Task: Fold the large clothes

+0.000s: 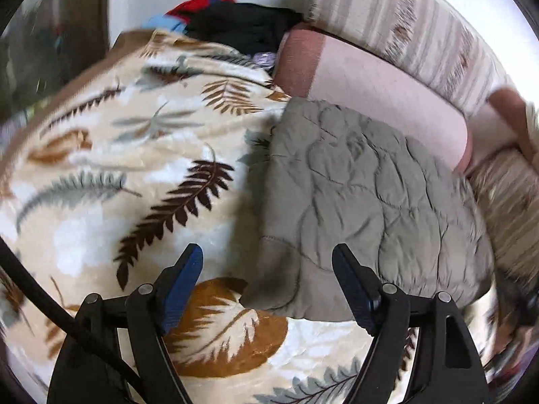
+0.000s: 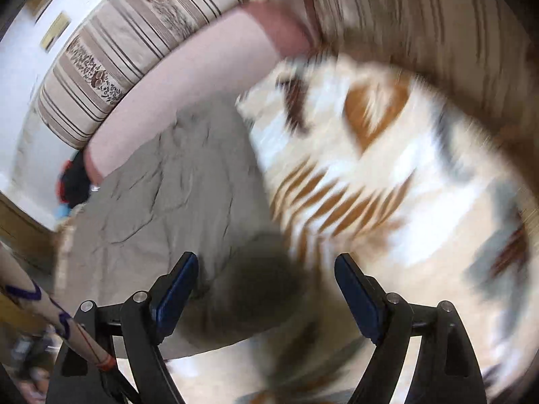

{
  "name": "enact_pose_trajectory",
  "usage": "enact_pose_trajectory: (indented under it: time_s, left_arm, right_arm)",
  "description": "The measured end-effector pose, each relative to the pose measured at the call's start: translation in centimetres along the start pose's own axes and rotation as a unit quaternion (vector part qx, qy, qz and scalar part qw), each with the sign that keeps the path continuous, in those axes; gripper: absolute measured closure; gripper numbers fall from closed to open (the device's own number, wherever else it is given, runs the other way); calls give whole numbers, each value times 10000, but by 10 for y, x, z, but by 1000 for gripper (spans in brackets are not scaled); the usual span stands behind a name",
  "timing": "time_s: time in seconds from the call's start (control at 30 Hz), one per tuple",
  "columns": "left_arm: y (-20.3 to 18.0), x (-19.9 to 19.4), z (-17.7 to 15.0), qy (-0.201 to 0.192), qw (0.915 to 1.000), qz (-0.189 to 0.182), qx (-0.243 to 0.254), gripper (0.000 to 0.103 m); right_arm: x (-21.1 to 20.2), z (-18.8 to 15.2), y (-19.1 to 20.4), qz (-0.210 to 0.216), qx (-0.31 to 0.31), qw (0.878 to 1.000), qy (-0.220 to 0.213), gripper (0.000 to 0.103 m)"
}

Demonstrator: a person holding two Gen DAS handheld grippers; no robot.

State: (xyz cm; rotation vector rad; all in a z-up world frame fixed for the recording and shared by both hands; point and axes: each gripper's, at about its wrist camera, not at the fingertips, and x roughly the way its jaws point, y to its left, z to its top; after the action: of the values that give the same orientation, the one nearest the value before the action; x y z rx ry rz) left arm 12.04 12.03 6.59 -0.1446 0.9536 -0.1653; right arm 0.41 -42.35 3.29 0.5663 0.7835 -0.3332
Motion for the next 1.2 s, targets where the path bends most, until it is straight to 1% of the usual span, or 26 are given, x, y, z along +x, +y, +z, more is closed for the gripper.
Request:
enact_pose_trajectory:
  time_s: [0.1,0.2,0.3,0.4,0.43,0.47,0.57,0.67,0.73,0.87,0.93,1.0,1.03,1.07,1.1,1.13,1.2]
  left_arm:
    - [-25,9,6,-9,9996,105,268,25]
    - [-52,30,17,22,9993,97,355,25]
    - [-76,63,35,62,9991,105,413,25]
    - [-91,99,51,60,9983,339,460,25]
    - [-95,117,57,89,9970,564,520,24]
    - [-98,126,60,88,9964,630,558,19]
    - [-101,147,70,-87,9943,823,674,10]
    - [-102,165,81,-146,9939,800,741,6]
    - [-99,176,87,-180,9953,754,586,3]
    - [-95,185,90,-270,9964,687,405,1]
    - [-95,183,89,-291,9961,714,420,1]
    - [-95,178,90,-168,9960,745,455,1]
    - [-94,168,90,-95,9964,706,461,1]
    - [-92,156,88,-118,9966,674,459,2]
    - [-89,141,84,-199,9963,706,459,2]
    - [-87,129,79,-274,9956,768,458,2]
    - [-80,101,66,-427,9940,876,489,2]
  right_arm:
    - [-9,7,29,-39,-551,9984,-145,16]
    - [-1,10,67,-203,-1216,9920,-272,16]
    - [26,17,100,-359,-1696,9842,-345,16]
    - [71,29,120,-645,-1916,9789,-279,16]
    - [91,36,124,-768,-1916,9783,-198,16]
    - [102,39,124,-827,-1880,9786,-150,16]
    - [135,56,122,-868,-1732,9810,-73,16]
    - [169,75,120,-1004,-1711,9801,17,14]
    - [191,87,115,-904,-1498,9845,143,8]
    - [223,102,108,-695,-1132,9905,345,3]
    - [228,106,104,-591,-1012,9922,429,1]
    - [226,107,104,-655,-1007,9918,446,1]
    - [217,107,108,-849,-1099,9896,381,3]
    - [203,104,113,-931,-1203,9880,269,5]
    - [189,101,116,-942,-1294,9870,146,9]
    - [166,95,119,-879,-1411,9861,-27,9]
    - [129,80,117,-715,-1534,9853,-209,9]
